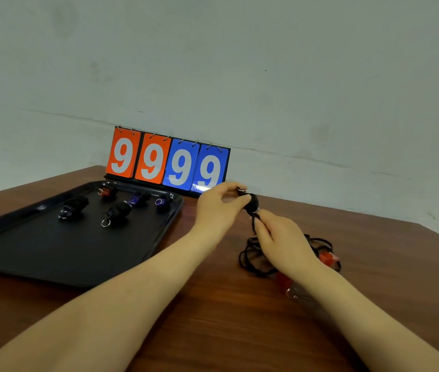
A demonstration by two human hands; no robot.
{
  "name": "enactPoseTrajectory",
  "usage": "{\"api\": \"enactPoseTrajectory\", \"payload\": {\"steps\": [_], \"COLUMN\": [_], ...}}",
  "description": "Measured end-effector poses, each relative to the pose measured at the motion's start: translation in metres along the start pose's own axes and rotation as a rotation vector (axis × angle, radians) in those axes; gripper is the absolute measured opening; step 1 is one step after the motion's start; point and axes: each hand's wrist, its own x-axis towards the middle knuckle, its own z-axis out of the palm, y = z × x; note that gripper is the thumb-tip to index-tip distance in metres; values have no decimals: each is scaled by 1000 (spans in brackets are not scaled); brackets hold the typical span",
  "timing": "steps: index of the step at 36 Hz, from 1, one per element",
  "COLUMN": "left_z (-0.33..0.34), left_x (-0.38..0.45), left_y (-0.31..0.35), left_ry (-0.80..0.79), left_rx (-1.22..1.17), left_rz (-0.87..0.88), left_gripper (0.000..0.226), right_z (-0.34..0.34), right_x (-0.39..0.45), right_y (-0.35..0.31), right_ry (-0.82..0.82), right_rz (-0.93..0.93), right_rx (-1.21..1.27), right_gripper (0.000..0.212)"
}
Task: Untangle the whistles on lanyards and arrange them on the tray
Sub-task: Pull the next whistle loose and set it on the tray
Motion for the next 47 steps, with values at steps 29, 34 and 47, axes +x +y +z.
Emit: {"api": "enactPoseTrajectory", "payload": {"steps": [29,34,47], "left_z": [-5,-5,2], "left_x": [-1,-9,-19], "left_y": [24,26,29], "left_ry": [-467,-470,-128], "left_rx": [-613,-719,-959], "left_rz": [-411,-479,-643], "left_gripper": [15,16,7], "right_z": [-8,-5,0], "right_x": [6,7,2], "right_y": [14,11,14], "right_ry": [334,348,266], "right_rz": [296,295,117], "right_rx": [617,618,281], "right_gripper": [25,26,13]}}
